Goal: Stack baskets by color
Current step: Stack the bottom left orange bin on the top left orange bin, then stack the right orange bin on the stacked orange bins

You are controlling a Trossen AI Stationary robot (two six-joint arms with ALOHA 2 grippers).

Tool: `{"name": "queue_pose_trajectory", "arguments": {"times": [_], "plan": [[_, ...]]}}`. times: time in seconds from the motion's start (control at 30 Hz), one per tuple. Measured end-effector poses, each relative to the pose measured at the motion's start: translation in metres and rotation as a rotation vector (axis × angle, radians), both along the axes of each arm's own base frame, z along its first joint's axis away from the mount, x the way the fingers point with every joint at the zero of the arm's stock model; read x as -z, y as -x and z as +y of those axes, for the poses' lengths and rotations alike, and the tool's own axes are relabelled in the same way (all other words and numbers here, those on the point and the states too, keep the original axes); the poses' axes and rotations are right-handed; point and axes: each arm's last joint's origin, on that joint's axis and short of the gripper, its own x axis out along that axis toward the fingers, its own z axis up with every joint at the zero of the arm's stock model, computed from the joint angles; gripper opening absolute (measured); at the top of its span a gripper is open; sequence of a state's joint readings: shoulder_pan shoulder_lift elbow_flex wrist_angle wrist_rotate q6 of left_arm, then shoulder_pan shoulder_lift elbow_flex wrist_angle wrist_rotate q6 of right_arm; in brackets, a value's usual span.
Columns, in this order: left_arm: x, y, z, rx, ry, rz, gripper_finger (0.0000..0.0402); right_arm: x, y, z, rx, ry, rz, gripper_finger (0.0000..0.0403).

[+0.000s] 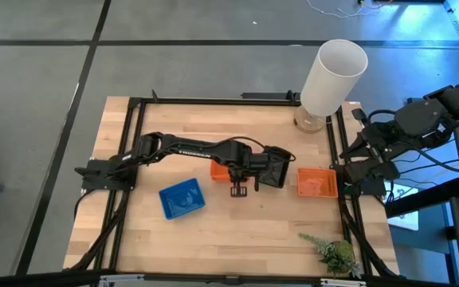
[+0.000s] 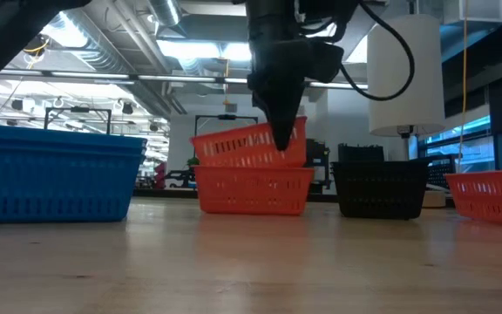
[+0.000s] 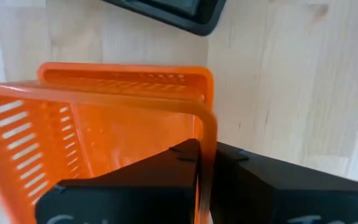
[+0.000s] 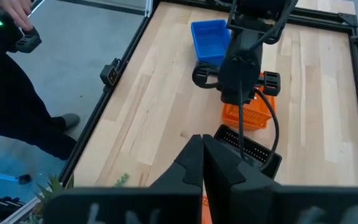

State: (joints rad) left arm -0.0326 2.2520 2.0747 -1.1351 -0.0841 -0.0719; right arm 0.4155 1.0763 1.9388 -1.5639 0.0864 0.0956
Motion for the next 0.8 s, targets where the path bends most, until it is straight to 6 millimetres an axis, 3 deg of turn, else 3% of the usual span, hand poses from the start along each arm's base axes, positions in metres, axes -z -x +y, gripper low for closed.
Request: {"name": "queue_pose_trajectory", "arguments": {"times": [0.27,0.43,0.63,0.8], "plan": [[0.000,0.000,0.000,-0.005,0.000,0.001,0.0048,0.001,0.000,0.000,0.001,0.003,0.007,0.0000],[-0.007,0.005,0.000,-0.046,0.010,0.027,0.0054,0.001,0.000,0.000,0.022,-0.023,0.015,0.0000],[-0.064,0.019,-0.003,-0.066,0.008,-0.030,0.0050,0.017,-0.006,0.003,0.114,-0.112,0.122,0.0000],[-0.114,0.035,-0.012,-0.066,-0.033,-0.146,0.0054,0.060,-0.014,0.008,0.257,-0.189,0.325,0.0000]]}}
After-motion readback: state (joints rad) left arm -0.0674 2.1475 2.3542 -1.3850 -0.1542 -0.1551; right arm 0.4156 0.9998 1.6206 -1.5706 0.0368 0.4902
